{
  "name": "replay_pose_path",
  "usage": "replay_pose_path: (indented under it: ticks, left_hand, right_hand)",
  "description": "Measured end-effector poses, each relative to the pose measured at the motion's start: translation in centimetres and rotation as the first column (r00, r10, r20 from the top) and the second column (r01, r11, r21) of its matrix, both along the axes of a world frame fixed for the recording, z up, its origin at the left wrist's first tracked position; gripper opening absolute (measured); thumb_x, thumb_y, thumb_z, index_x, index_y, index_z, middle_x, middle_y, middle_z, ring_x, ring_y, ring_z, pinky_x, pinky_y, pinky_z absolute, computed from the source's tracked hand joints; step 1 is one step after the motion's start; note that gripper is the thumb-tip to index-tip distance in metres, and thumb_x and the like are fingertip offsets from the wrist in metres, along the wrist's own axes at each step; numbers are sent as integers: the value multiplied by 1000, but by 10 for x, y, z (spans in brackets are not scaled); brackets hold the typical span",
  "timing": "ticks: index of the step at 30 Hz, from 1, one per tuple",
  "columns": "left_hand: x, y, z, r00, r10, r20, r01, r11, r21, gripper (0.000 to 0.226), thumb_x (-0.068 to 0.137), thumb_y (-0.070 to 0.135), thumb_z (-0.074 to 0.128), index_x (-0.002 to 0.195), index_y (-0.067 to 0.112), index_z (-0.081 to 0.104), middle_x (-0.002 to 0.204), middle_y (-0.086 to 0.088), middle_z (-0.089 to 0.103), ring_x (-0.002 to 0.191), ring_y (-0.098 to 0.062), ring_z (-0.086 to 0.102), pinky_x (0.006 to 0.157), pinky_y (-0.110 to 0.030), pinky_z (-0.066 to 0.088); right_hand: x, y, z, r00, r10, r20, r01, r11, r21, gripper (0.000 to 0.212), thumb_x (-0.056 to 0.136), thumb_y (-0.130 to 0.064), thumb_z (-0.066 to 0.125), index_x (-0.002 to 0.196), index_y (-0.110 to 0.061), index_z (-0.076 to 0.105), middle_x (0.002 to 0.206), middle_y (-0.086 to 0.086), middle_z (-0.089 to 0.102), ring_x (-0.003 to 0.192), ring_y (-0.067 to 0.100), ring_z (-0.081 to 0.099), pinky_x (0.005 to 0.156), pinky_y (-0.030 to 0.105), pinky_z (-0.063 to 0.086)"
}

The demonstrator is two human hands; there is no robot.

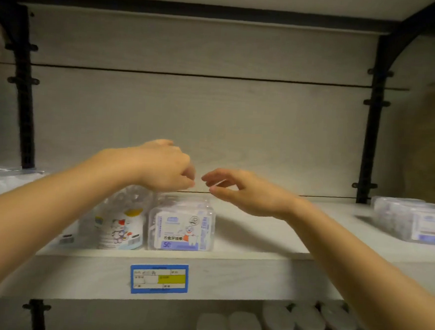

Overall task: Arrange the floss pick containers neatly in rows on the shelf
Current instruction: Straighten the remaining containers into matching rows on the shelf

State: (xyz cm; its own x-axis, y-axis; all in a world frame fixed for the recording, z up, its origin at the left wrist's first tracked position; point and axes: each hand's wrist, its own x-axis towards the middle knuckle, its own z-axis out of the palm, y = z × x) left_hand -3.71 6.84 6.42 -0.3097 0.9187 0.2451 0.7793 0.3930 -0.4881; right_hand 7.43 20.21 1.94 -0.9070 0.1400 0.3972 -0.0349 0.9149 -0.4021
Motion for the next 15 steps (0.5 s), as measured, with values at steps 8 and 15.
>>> replay_pose_path:
  ticks: [8, 15]
  left_hand:
    - [50, 50, -12, 922, -388, 1, 310, 738, 600, 28, 90, 28, 52, 117, 22, 58, 109, 8, 61, 104, -21, 58, 79, -33, 41]
    - [134, 123, -33, 783, -543, 304, 318, 769, 554, 21, 87, 36, 58, 97, 21, 69, 89, 7, 67, 83, -12, 59, 72, -24, 45]
  right_hand:
    - [107, 54, 3, 924, -215, -316, 317, 895, 315, 36, 94, -20, 49, 130, -23, 49, 131, -5, 53, 123, 13, 45, 104, 29, 35]
    - [227, 148, 21, 910, -412, 40, 395, 893, 216, 46, 87, -28, 60, 131, -24, 47, 133, -5, 53, 120, 10, 50, 98, 23, 42]
